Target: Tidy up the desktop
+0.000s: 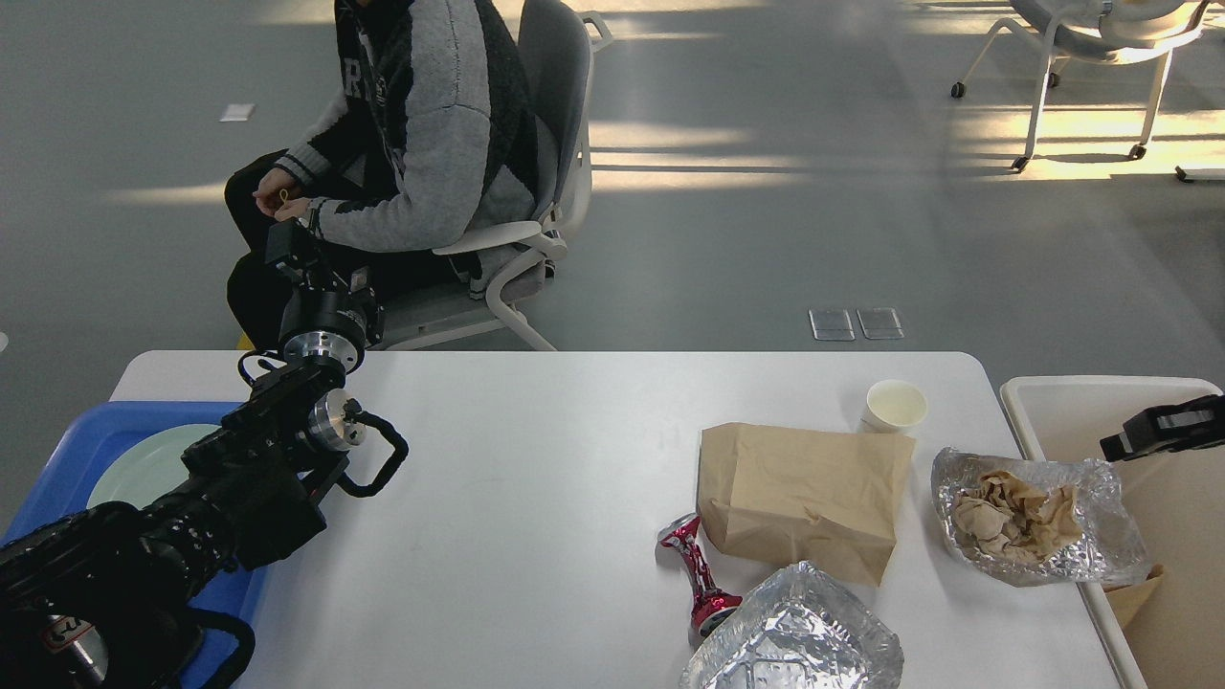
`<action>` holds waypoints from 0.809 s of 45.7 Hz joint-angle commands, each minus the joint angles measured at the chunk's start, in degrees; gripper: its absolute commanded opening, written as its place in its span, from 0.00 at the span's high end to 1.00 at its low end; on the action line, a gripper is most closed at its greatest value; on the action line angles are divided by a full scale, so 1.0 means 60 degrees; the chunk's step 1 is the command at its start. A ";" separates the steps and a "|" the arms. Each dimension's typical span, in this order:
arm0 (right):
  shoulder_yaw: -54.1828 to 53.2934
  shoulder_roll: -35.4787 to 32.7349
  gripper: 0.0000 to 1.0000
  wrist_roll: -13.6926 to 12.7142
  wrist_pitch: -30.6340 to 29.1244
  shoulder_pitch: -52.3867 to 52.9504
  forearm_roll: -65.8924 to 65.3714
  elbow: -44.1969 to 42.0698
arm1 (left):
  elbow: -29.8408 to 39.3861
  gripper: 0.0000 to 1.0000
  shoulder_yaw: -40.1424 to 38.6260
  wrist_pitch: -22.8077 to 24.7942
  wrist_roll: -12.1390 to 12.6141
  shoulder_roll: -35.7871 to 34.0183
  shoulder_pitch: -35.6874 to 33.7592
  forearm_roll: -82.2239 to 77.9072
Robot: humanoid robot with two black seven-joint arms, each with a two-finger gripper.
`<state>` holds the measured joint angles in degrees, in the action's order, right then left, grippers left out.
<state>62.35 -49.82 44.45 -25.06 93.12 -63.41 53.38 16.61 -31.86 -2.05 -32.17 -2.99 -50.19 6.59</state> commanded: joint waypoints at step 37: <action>-0.0651 -0.0236 0.00 0.0106 0.3490 -0.0713 0.1721 0.0228 | 0.0000 0.04 -0.0007 0.0004 -0.0015 0.0000 0.0001 0.0000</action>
<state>57.90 -49.36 44.92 -2.18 80.85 -52.82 52.23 16.61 -31.87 -2.05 -32.24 -2.99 -50.19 6.59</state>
